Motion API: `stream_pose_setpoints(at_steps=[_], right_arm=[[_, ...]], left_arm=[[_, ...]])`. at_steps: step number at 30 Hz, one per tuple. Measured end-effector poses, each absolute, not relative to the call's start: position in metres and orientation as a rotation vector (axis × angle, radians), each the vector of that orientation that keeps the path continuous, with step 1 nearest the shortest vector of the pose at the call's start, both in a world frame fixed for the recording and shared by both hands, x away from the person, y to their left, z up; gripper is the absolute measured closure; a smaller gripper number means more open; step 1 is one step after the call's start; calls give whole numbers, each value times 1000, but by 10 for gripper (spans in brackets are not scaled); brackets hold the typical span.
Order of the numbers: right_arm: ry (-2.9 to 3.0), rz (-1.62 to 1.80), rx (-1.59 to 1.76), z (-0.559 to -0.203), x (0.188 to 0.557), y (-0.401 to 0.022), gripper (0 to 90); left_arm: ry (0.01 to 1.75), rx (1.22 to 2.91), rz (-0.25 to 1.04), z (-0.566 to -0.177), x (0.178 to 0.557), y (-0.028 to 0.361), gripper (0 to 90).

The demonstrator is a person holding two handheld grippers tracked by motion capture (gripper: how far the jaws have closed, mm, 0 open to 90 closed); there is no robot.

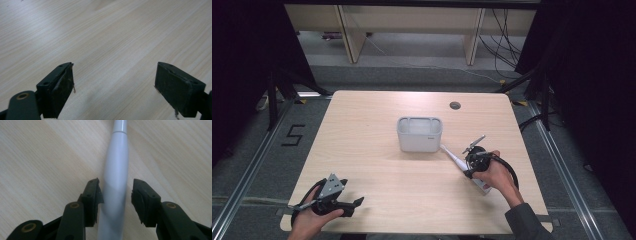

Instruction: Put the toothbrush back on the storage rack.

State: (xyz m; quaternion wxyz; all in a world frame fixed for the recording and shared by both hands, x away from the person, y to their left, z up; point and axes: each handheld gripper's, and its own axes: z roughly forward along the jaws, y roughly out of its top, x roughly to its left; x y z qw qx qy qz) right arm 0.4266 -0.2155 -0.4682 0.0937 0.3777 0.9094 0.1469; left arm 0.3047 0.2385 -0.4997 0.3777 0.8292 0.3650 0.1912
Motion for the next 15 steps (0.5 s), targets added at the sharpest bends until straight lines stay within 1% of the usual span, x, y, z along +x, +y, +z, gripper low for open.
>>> stream_pose_setpoints(at_steps=[13, 15], right_arm=[[2794, 293, 1124, -474, 443, -205, 641], [2806, 259, 1133, -474, 445, -203, 647]], left_arm=[[934, 2114, 489, -500, 305, 238, 151], [930, 2123, 466, -499, 305, 239, 151]])
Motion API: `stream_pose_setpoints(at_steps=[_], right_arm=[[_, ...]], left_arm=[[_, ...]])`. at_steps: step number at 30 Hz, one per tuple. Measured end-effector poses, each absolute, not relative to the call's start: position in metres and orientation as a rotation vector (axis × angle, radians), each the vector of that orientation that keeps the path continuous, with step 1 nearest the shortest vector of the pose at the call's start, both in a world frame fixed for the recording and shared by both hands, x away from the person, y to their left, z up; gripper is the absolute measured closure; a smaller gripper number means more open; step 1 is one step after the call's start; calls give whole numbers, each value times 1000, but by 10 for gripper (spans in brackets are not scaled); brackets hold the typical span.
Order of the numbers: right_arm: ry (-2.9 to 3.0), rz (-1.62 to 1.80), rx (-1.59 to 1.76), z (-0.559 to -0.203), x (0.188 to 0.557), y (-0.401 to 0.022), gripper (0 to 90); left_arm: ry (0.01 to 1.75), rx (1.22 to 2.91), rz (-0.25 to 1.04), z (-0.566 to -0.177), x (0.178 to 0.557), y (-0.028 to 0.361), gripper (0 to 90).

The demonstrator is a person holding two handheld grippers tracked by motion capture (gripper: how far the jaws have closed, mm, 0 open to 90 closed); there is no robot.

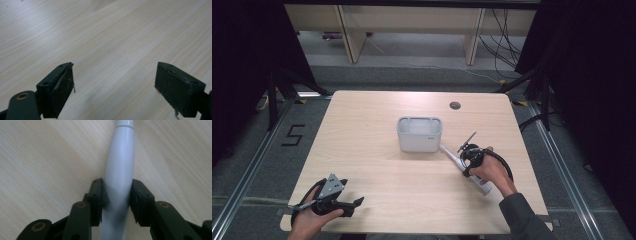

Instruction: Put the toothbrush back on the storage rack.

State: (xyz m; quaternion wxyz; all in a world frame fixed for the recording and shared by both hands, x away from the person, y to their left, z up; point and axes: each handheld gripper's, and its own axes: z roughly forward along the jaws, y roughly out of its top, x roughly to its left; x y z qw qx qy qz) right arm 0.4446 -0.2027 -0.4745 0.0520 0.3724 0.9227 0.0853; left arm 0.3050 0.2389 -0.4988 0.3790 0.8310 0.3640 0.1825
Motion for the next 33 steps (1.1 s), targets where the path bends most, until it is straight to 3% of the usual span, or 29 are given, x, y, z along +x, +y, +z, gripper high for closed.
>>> stream_pose_setpoints(at_steps=[20, 33], right_arm=[[2893, 11, 1138, -474, 464, -192, 656], [2862, 85, 1252, -465, 460, -201, 666]], left_arm=[[928, 2104, 470, -499, 304, 238, 151], [930, 2110, 472, -499, 305, 238, 151]])
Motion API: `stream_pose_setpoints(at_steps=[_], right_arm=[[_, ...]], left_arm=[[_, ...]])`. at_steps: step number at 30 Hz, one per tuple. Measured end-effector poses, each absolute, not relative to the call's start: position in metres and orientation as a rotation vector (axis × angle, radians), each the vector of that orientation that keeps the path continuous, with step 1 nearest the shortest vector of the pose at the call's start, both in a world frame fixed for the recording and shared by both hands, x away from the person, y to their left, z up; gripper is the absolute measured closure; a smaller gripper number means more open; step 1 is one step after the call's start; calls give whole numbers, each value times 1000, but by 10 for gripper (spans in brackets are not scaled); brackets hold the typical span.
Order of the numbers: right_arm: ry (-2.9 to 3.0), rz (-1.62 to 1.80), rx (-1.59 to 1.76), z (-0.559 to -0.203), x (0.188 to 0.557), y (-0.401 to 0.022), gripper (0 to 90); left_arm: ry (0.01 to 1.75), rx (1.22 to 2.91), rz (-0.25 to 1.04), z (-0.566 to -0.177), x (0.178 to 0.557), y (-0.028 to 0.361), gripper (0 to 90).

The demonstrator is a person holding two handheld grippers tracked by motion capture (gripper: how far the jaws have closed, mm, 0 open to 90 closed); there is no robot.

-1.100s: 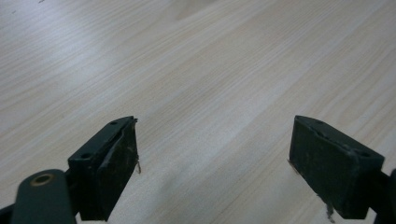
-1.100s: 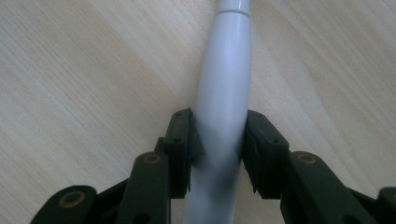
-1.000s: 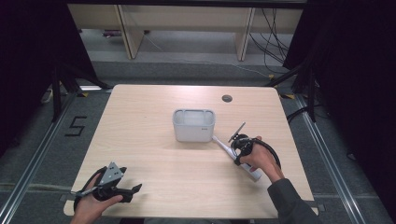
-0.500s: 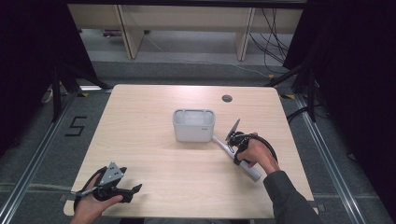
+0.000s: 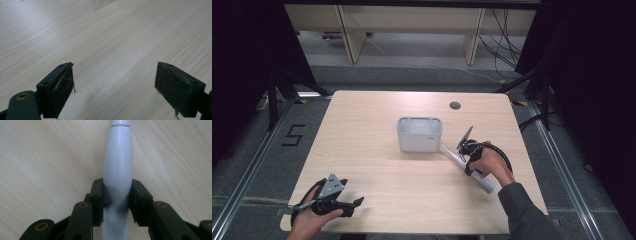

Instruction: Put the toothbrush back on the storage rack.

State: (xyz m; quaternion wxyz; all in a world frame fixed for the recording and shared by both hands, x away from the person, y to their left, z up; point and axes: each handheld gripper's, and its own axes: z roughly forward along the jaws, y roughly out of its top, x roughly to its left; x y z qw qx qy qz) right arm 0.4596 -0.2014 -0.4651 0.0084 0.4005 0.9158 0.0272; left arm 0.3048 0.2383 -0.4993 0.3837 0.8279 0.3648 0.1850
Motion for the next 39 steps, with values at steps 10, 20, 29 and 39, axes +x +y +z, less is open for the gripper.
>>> stream_pose_setpoints(at_steps=[10, 20, 29, 39], right_arm=[[2760, 326, 1220, -437, 458, -235, 666], [2530, 704, 1257, -399, 457, -251, 666], [2413, 905, 1204, -390, 458, -245, 666], [2310, 1150, 1130, -379, 464, -226, 666]], left_arm=[[930, 2124, 477, -499, 305, 238, 151], [941, 2111, 481, -500, 305, 238, 151], [944, 2109, 482, -500, 305, 238, 151], [937, 2128, 491, -499, 305, 240, 151]])
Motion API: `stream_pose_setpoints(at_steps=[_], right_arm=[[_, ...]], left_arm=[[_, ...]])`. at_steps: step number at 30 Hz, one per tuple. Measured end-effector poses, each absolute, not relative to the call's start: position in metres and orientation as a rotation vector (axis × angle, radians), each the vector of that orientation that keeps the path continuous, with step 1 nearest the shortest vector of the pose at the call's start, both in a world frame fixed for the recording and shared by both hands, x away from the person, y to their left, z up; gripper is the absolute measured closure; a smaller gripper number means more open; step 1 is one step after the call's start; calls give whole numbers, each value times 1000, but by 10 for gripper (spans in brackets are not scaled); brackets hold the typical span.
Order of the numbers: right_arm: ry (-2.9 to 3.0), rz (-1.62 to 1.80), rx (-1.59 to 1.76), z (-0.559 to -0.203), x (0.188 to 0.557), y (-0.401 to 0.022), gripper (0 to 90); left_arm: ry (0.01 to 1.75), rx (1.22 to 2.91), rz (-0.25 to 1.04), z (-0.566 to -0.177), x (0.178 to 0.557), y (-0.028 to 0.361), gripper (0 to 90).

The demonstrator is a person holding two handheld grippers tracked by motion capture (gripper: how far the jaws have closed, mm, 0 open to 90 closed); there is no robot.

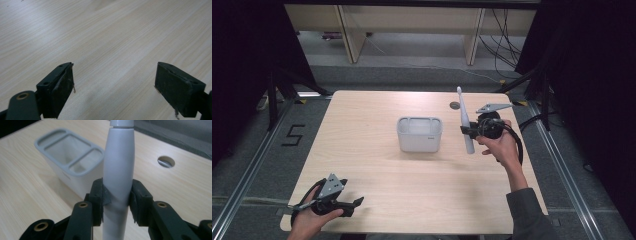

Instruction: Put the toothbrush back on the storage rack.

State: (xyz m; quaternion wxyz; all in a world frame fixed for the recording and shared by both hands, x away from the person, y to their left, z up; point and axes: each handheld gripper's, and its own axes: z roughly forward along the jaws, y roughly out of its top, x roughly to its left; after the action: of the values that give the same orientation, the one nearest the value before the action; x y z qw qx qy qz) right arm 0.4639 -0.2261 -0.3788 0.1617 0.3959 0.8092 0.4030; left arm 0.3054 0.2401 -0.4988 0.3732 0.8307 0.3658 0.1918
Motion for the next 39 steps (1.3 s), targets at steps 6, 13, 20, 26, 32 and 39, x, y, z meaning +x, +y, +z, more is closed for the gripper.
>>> stream_pose_setpoints(at_steps=[6, 13, 20, 26, 32, 39], right_arm=[[2219, 1288, 1104, -373, 467, -218, 666], [2140, 1406, 1065, -362, 471, -207, 665], [2109, 1428, 1065, -350, 476, -194, 665], [2088, 1451, 1038, -344, 482, -184, 666], [2096, 1464, 1045, -338, 486, -172, 666], [2100, 1453, 1036, -342, 495, -155, 665]], left_arm=[[932, 2115, 473, -499, 305, 239, 151], [932, 2116, 475, -499, 305, 239, 151], [931, 2108, 482, -499, 305, 239, 151], [928, 2101, 483, -499, 305, 239, 151], [926, 2109, 491, -499, 305, 239, 151], [923, 2104, 487, -499, 305, 240, 151]])
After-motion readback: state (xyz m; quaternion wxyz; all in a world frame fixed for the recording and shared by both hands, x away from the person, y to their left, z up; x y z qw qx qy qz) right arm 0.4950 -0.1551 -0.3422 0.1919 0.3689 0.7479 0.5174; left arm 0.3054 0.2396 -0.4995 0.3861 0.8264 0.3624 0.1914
